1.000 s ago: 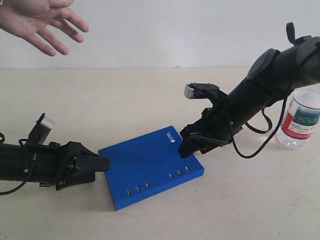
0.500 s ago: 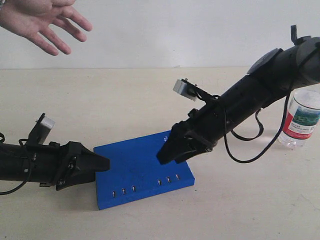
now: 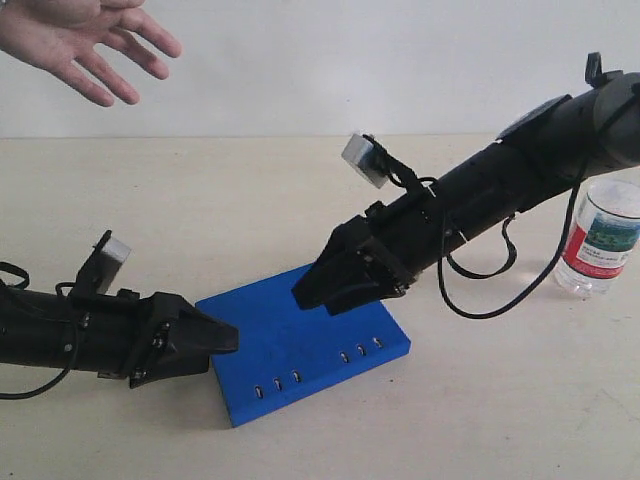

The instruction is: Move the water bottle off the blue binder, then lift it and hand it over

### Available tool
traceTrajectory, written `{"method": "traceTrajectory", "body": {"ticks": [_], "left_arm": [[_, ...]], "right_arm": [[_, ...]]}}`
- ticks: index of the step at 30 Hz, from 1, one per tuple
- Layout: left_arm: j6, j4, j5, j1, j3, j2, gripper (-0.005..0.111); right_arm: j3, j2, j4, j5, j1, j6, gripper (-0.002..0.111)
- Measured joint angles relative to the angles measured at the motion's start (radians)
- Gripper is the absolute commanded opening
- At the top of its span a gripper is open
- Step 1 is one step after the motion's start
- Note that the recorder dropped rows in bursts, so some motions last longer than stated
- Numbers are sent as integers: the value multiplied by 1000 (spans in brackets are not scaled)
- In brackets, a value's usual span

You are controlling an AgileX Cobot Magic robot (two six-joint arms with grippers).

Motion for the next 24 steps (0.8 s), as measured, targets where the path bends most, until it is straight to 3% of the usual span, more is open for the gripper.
{"method": "traceTrajectory", "body": {"ticks": [7, 19, 24], "left_arm": [[0, 0, -17, 0, 0, 0, 62], [0, 0, -23, 0, 0, 0, 62], [0, 0, -23, 0, 0, 0, 62]], "right_arm": [[0, 0, -273, -228, 0, 200, 59], [0, -3, -484, -355, 2, 414, 59], [0, -3, -480, -349, 2, 420, 59]]}}
